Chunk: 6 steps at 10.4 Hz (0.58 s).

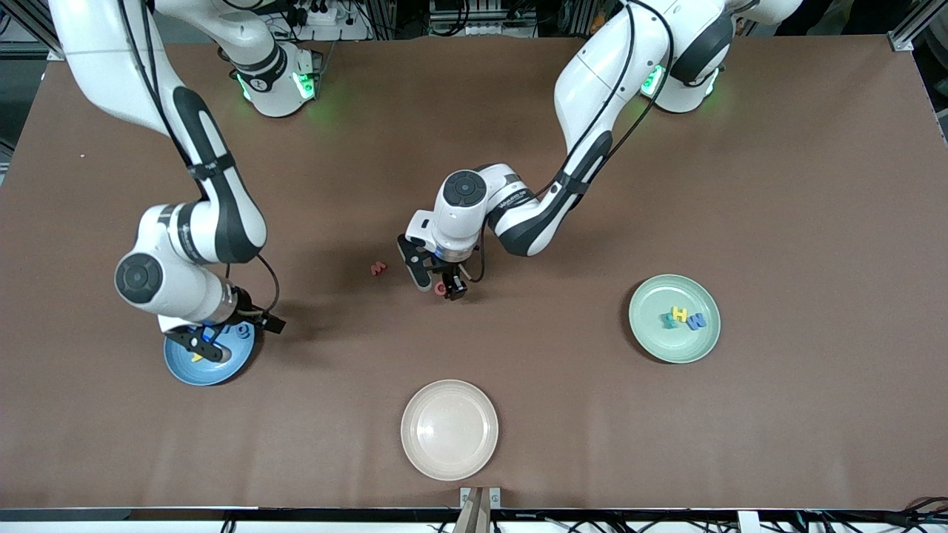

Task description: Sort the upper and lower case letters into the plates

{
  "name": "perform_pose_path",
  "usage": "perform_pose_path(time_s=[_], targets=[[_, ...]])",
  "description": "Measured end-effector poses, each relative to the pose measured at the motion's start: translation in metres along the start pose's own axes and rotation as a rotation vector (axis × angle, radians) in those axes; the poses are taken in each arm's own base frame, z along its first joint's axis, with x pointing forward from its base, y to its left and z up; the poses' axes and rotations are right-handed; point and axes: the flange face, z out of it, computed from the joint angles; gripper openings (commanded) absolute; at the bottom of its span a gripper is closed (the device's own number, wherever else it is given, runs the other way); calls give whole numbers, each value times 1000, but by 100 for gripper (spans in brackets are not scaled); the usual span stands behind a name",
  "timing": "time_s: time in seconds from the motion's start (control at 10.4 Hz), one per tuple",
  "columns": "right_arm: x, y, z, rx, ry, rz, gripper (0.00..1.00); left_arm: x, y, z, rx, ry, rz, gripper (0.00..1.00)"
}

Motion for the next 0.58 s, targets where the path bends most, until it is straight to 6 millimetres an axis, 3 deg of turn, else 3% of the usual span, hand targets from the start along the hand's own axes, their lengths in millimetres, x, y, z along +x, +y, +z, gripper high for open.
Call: perform_pose_path(time_s=[0.29,0.58], targets=[[-40,15,21,17,29,146,100,0,-2,2,2,1,-2,66],[-78,-19,28,9,17,307,100,0,-2,3,2,0,-3,64]])
